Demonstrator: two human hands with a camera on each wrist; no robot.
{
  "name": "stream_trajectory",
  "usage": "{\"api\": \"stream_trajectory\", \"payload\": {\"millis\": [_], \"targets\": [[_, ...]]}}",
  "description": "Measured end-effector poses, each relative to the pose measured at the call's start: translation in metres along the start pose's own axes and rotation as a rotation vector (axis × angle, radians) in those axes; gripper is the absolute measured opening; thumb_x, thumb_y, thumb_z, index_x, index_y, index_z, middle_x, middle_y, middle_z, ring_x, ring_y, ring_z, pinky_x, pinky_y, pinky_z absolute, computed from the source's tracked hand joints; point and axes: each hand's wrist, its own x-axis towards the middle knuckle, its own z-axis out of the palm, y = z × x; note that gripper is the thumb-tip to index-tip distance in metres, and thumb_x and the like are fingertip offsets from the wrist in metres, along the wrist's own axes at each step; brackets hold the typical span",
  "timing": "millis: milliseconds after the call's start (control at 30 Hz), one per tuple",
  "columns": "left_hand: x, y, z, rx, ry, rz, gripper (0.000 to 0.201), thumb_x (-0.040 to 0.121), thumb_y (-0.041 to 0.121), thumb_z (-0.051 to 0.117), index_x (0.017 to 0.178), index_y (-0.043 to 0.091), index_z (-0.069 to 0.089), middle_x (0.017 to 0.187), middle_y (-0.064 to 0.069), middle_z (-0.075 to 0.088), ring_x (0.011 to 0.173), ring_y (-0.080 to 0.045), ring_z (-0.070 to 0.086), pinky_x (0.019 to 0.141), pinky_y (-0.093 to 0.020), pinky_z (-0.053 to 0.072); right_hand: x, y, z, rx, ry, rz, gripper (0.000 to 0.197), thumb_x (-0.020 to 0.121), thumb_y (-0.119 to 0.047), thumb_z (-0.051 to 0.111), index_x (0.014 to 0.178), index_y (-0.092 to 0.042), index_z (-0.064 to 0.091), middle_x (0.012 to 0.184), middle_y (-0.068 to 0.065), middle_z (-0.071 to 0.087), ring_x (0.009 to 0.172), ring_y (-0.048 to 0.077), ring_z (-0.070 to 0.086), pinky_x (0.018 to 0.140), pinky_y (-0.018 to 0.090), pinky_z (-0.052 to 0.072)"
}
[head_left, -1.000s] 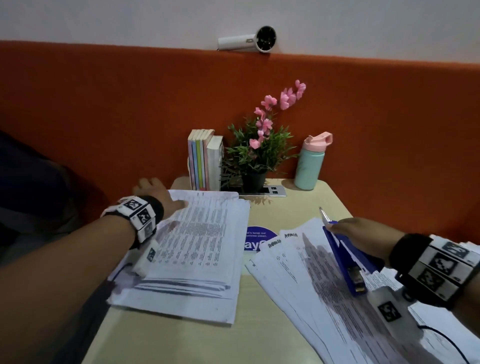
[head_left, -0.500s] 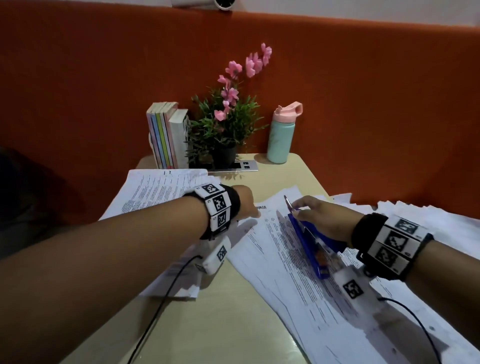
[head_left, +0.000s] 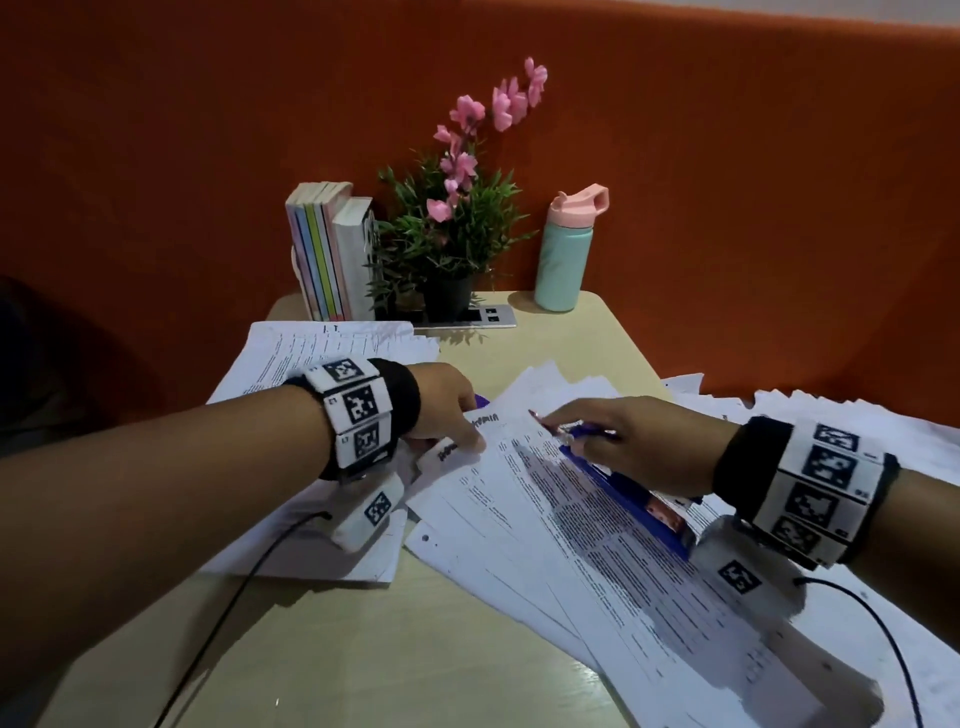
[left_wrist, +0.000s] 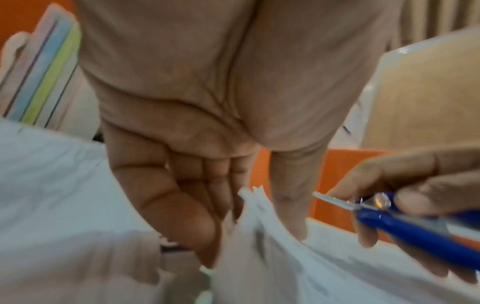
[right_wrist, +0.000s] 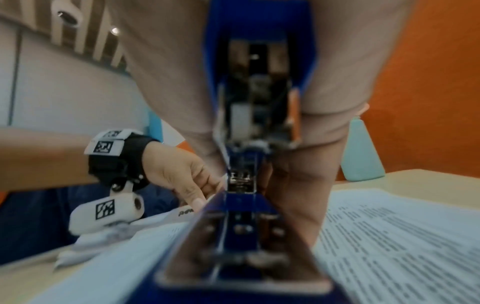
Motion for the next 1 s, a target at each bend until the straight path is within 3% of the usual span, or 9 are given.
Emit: {"api": "stream_trajectory", "payload": {"millis": [33, 100, 167, 267, 400, 533, 733, 1000], "targets": [[-0.003, 0.000, 0.000, 0.061, 0.032, 0.028, 0.048, 0.085, 0.045, 0.072, 0.124, 0.020, 0.059, 0.111, -0.001, 0.065, 0.088, -0.017, 0.058, 0.074, -0.026, 0.046, 0.001, -0.003, 0.001, -0.048, -0.025, -0.018, 0.036, 0.099, -0.042, 0.050, 0.134, -0.047, 0.048, 0.116, -0.011, 0.063, 0.082, 0.002, 0.057, 0.070, 0.018, 0.044], [-0.003, 0.000, -0.006, 0.133, 0.109, 0.097, 0.059, 0.088, 0.043, 0.071, 0.139, 0.022, 0.049, 0.133, -0.002, 0.056, 0.110, -0.021, 0.055, 0.084, -0.026, 0.042, 0.005, -0.006, 0.001, -0.120, -0.079, -0.043, 0.040, 0.097, -0.043, 0.054, 0.137, -0.046, 0.048, 0.127, -0.011, 0.060, 0.099, 0.007, 0.057, 0.082, 0.022, 0.045], [0.002, 0.001, -0.015, 0.121, 0.104, 0.166, 0.055, 0.091, 0.039, 0.069, 0.140, 0.025, 0.050, 0.140, -0.004, 0.052, 0.122, -0.023, 0.052, 0.089, -0.026, 0.039, 0.014, -0.009, 0.000, -0.209, -0.118, -0.050, 0.041, 0.098, -0.036, 0.052, 0.139, -0.043, 0.048, 0.132, -0.009, 0.057, 0.110, 0.012, 0.054, 0.090, 0.027, 0.043], [0.016, 0.002, -0.018, 0.209, 0.055, 0.222, 0.052, 0.094, 0.040, 0.064, 0.144, 0.032, 0.049, 0.146, -0.009, 0.043, 0.131, -0.027, 0.045, 0.102, -0.031, 0.040, 0.028, -0.012, -0.001, -0.311, -0.150, -0.041, 0.040, 0.100, -0.034, 0.049, 0.139, -0.041, 0.049, 0.130, -0.003, 0.058, 0.113, 0.018, 0.054, 0.094, 0.032, 0.044], [0.035, 0.002, -0.004, 0.372, -0.023, 0.249, 0.057, 0.095, 0.050, 0.056, 0.149, 0.046, 0.035, 0.163, -0.007, 0.013, 0.148, -0.032, 0.023, 0.111, -0.042, 0.032, 0.040, -0.014, 0.000, -0.402, -0.195, -0.034, 0.040, 0.101, -0.034, 0.045, 0.141, -0.038, 0.047, 0.129, 0.001, 0.059, 0.113, 0.021, 0.056, 0.093, 0.034, 0.047], [0.043, -0.002, 0.000, 0.380, -0.051, 0.294, 0.061, 0.094, 0.053, 0.056, 0.150, 0.046, 0.032, 0.164, -0.010, 0.011, 0.150, -0.030, 0.018, 0.114, -0.043, 0.028, 0.047, -0.016, -0.001, -0.415, -0.217, -0.062, 0.041, 0.101, -0.031, 0.045, 0.142, -0.037, 0.047, 0.130, 0.000, 0.058, 0.114, 0.021, 0.055, 0.090, 0.031, 0.044], [0.051, -0.003, -0.003, 0.377, -0.070, 0.323, 0.062, 0.091, 0.054, 0.060, 0.148, 0.045, 0.037, 0.152, -0.009, 0.035, 0.138, -0.030, 0.037, 0.107, -0.043, 0.038, 0.055, -0.012, -0.003, -0.390, -0.208, -0.110, 0.042, 0.100, -0.033, 0.049, 0.141, -0.039, 0.049, 0.132, -0.003, 0.058, 0.116, 0.018, 0.055, 0.093, 0.031, 0.044], [0.053, -0.006, -0.004, 0.306, -0.090, 0.337, 0.061, 0.092, 0.050, 0.062, 0.148, 0.042, 0.039, 0.152, -0.008, 0.034, 0.136, -0.027, 0.040, 0.100, -0.034, 0.037, 0.058, 0.000, 0.003, -0.384, -0.156, -0.164, 0.040, 0.100, -0.035, 0.049, 0.140, -0.040, 0.049, 0.127, -0.005, 0.056, 0.115, 0.017, 0.054, 0.090, 0.028, 0.041]]}}
